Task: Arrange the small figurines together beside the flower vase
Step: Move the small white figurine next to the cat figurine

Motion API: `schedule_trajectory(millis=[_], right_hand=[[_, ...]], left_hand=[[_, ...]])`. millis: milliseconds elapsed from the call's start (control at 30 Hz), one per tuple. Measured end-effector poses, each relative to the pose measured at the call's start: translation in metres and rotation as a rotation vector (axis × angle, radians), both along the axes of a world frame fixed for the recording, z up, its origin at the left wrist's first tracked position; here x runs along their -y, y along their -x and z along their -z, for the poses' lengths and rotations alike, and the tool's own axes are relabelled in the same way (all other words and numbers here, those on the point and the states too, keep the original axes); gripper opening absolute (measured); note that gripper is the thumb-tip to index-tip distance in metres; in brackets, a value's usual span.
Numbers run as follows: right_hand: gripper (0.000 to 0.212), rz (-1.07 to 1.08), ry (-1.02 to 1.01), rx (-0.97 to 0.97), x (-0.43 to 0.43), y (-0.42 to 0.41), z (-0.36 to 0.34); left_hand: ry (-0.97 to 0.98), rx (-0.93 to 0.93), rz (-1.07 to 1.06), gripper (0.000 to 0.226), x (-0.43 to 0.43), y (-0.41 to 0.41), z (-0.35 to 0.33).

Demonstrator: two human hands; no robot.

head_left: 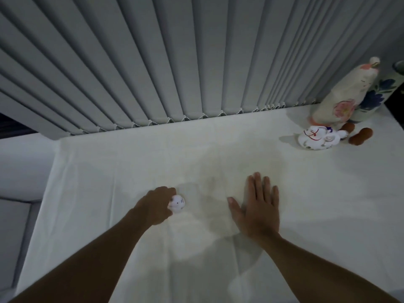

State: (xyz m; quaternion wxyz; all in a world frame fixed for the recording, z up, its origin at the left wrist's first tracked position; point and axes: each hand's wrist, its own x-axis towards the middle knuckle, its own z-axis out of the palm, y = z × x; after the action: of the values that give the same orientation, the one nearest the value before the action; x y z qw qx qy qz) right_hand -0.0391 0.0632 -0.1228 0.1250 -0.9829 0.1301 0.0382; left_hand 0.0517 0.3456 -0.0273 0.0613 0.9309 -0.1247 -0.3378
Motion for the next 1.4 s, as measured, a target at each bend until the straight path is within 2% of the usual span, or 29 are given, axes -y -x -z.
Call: schedule_trajectory(millis=[167, 267, 467, 567, 633, 733, 833, 1000, 1267, 1400], right_hand=[[0.087, 0.028, -0.083, 0.075, 0.012, 0.0, 0.002], [0.085, 0.122, -0.094, 0.117, 0.041, 0.0, 0.003], [0.09, 0.354, -0.037, 0.057, 0.123, -0.017, 0.001], [0.098, 0.472, -0.02, -0.003, 0.149, -0.032, -0.006], [0.101, 0.472, -0.006, -0.016, 0.154, -0.034, -0.008], [0.102, 0.455, -0.013, -0.027, 0.154, -0.035, -0.008], [0.1, 0.446, -0.018, -0.03, 0.155, -0.034, -0.008], [0.099, 0.44, -0.022, -0.067, 0.157, -0.038, -0.01], [0.097, 0.439, -0.028, -0.049, 0.159, -0.038, -0.006], [0.097, 0.443, -0.037, -0.069, 0.159, -0.039, -0.005]], left_hand=[[0.122, 0.061, -0.046, 0.025, 0.025, -0.016, -0.009], [0.199, 0.071, -0.061, 0.023, 0.053, -0.033, -0.011], [0.305, 0.092, -0.011, 0.031, 0.123, -0.068, -0.014], [0.341, 0.081, 0.03, 0.056, 0.165, -0.084, -0.021], [0.356, 0.077, 0.065, 0.062, 0.191, -0.097, -0.018], [0.332, 0.071, 0.12, 0.045, 0.233, -0.117, -0.014], [0.347, 0.08, 0.181, 0.051, 0.274, -0.135, -0.015], [0.318, 0.099, 0.312, 0.033, 0.325, -0.167, -0.007], [0.249, 0.088, 0.424, 0.039, 0.358, -0.186, 0.01], [0.262, 0.098, 0.414, 0.043, 0.36, -0.187, 0.016]])
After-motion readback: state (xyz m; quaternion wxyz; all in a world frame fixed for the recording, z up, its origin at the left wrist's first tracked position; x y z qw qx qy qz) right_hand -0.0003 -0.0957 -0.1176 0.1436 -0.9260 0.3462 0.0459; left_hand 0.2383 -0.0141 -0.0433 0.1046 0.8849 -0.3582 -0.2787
